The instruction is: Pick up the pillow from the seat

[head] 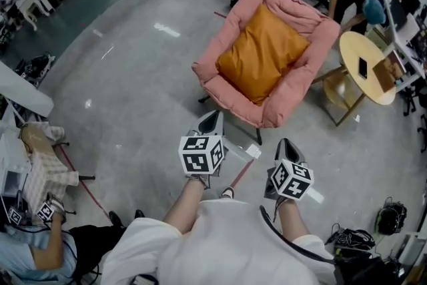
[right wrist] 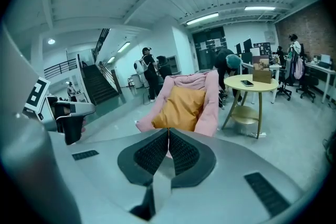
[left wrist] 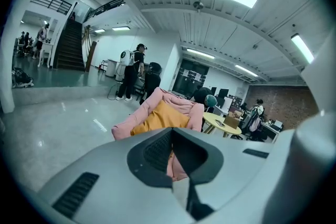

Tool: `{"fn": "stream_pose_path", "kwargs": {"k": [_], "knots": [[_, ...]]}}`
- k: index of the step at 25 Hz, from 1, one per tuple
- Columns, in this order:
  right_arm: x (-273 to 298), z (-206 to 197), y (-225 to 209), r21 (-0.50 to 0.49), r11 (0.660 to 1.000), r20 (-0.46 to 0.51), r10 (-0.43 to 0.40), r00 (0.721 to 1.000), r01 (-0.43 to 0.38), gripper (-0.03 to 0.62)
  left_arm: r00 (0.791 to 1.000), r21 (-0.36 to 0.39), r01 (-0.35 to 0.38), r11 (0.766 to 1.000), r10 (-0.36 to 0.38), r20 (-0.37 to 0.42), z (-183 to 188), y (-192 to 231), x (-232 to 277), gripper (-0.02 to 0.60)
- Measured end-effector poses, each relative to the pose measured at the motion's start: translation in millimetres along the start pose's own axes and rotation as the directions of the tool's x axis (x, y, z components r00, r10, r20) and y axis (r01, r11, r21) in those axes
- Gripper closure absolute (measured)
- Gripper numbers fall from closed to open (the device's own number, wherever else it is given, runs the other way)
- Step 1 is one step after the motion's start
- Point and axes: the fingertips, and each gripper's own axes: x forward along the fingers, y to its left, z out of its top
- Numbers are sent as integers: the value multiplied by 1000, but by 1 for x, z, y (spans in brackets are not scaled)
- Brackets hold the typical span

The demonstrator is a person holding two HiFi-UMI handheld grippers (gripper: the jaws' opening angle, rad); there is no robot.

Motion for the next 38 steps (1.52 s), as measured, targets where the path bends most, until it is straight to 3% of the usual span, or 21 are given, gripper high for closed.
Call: {"fn": "stream_pose_path", "kwargs": {"k": [13, 25, 38], "knots": [[57, 9, -28, 62, 996, -46, -55, 997, 58, 563, 999, 13, 24, 1000, -24, -46, 14, 13, 73, 574], [166, 89, -16, 85, 987, -30, -132, 991, 135, 563, 994, 26, 101, 994, -100, -51, 101, 61, 202, 574], [251, 131, -29, 162, 959, -50, -226, 973, 231, 563, 970, 79, 201, 976, -188, -153, 132, 78, 308, 574]]}}
